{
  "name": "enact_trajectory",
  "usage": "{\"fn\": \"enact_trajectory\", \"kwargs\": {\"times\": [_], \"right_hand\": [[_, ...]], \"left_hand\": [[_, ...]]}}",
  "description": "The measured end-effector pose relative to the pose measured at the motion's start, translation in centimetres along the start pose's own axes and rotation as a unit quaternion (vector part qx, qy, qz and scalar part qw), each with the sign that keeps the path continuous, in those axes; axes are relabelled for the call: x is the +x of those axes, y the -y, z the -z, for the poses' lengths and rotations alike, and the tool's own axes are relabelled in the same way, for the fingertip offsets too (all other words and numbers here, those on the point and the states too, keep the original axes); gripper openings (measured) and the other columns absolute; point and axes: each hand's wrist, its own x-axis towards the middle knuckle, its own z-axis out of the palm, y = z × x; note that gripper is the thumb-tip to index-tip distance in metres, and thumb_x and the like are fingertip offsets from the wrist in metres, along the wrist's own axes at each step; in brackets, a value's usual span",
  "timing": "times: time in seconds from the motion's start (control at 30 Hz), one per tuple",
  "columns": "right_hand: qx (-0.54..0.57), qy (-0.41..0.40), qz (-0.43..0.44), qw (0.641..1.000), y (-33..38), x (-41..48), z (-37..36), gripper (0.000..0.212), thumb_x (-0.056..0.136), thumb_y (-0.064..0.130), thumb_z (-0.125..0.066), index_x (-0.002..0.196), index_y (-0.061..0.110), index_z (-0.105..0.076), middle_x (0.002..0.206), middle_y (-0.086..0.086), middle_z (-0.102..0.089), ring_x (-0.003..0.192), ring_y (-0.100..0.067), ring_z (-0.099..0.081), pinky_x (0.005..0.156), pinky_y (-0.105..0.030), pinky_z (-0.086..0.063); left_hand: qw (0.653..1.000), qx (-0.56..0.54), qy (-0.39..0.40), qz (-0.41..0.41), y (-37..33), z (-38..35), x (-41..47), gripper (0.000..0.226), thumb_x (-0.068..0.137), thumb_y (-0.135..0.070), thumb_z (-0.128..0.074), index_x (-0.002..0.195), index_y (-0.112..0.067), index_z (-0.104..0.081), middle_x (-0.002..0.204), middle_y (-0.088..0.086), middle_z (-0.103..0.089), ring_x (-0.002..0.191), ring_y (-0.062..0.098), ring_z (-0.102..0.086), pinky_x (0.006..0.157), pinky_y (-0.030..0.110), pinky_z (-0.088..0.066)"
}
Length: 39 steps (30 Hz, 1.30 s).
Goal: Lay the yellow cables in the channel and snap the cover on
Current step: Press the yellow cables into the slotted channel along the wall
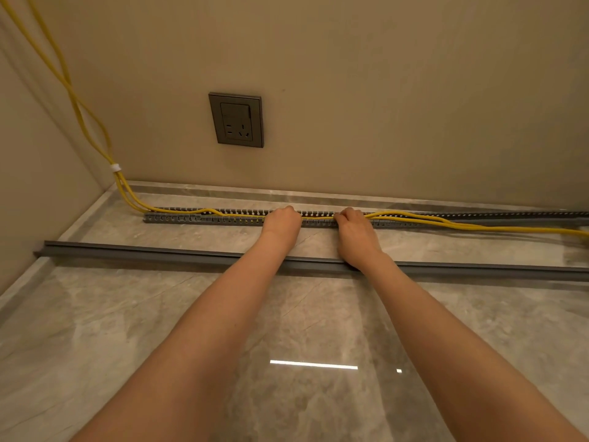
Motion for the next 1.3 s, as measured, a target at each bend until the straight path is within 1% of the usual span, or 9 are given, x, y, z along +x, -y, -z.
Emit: {"fn": "enact_trajectory", "kwargs": {"times": [0.07,0.2,0.3,0.43,0.6,0.73,0.9,1.1,1.3], "right_hand": [[-0.027,0.008,-0.004,1.0,-0.1,0.3,0.2,0.045,0.087,0.005,-0.049,0.132,0.005,-0.048,0.132,-0.013,-0.046,0.124,-0.029,-0.041,0.105,-0.036,-0.035],[0.023,0.085,-0.02,0.996,-0.6,1.2,1.3,0.045,0.085,0.007,-0.051,0.13,0.004,-0.051,0.129,-0.014,-0.048,0.121,-0.031,-0.046,0.099,-0.039,-0.042],[0.055,0.12,-0.015,0.991,-1.1,1.8,2.0,0.044,0.085,0.009,-0.051,0.128,0.006,-0.054,0.126,-0.015,-0.049,0.118,-0.032,-0.049,0.096,-0.038,-0.043],[0.211,0.117,-0.027,0.97,-2.8,1.6,1.8,0.046,0.076,-0.001,-0.052,0.121,0.007,-0.06,0.12,-0.018,-0.059,0.113,-0.035,-0.055,0.08,-0.027,-0.04],[0.356,0.055,-0.064,0.931,-4.2,0.5,1.5,0.061,0.076,-0.013,-0.049,0.134,0.006,-0.049,0.133,-0.014,-0.056,0.126,-0.025,-0.051,0.1,-0.026,-0.039],[0.187,-0.038,-0.062,0.98,-6.6,-0.2,1.5,0.048,0.081,-0.007,-0.047,0.127,0.002,-0.056,0.13,-0.015,-0.055,0.121,-0.03,-0.05,0.102,-0.031,-0.038],[0.005,-0.042,-0.012,0.999,-8.8,-1.8,2.0,0.043,0.083,-0.001,-0.05,0.126,0.0,-0.056,0.126,-0.015,-0.053,0.117,-0.032,-0.048,0.099,-0.035,-0.038],[-0.018,0.075,-0.009,0.997,-8.8,-0.8,3.6,0.033,0.083,0.008,-0.05,0.113,0.001,-0.062,0.117,-0.016,-0.055,0.106,-0.033,-0.056,0.086,-0.036,-0.048],[-0.019,0.148,0.008,0.989,-9.7,0.2,4.4,0.031,0.084,0.017,-0.049,0.11,0.006,-0.063,0.108,-0.014,-0.059,0.098,-0.031,-0.057,0.073,-0.031,-0.043]], "left_hand": [[1.0,0.004,0.008,0.003,-0.1,0.1,0.0,0.031,0.092,0.002,-0.046,0.122,0.0,-0.056,0.125,0.014,-0.054,0.116,0.03,-0.056,0.092,0.036,-0.049],[0.999,0.026,0.032,0.014,-1.0,1.0,0.3,0.031,0.093,-0.006,-0.047,0.122,-0.007,-0.057,0.125,0.01,-0.057,0.116,0.026,-0.057,0.092,0.033,-0.046],[1.0,0.011,-0.01,0.006,-2.8,1.7,0.7,0.032,0.093,-0.007,-0.048,0.124,-0.007,-0.056,0.128,0.011,-0.057,0.119,0.028,-0.056,0.094,0.035,-0.046],[0.996,-0.046,-0.023,-0.073,-6.2,1.7,0.9,0.038,0.095,-0.012,-0.043,0.132,-0.004,-0.047,0.129,0.014,-0.053,0.119,0.031,-0.053,0.097,0.037,-0.043],[0.995,-0.102,-0.012,-0.021,-7.6,1.0,1.1,0.042,0.091,-0.009,-0.048,0.132,0.001,-0.044,0.13,0.017,-0.049,0.121,0.032,-0.05,0.097,0.038,-0.045],[0.995,-0.101,0.001,0.0,-7.7,1.5,1.4,0.035,0.09,-0.008,-0.05,0.124,-0.001,-0.054,0.125,0.016,-0.053,0.116,0.033,-0.055,0.093,0.039,-0.048],[0.997,-0.075,0.009,0.018,-8.4,1.6,1.6,0.033,0.09,-0.006,-0.05,0.122,-0.001,-0.056,0.124,0.015,-0.054,0.115,0.033,-0.057,0.092,0.039,-0.049],[0.997,-0.061,0.02,0.037,-8.4,1.8,1.5,0.033,0.09,-0.008,-0.049,0.121,-0.002,-0.057,0.126,0.014,-0.055,0.118,0.032,-0.056,0.095,0.038,-0.048],[0.997,-0.03,0.041,0.05,-9.5,2.1,2.0,0.033,0.091,-0.01,-0.049,0.122,-0.003,-0.056,0.126,0.013,-0.056,0.117,0.029,-0.056,0.099,0.038,-0.044]]}}
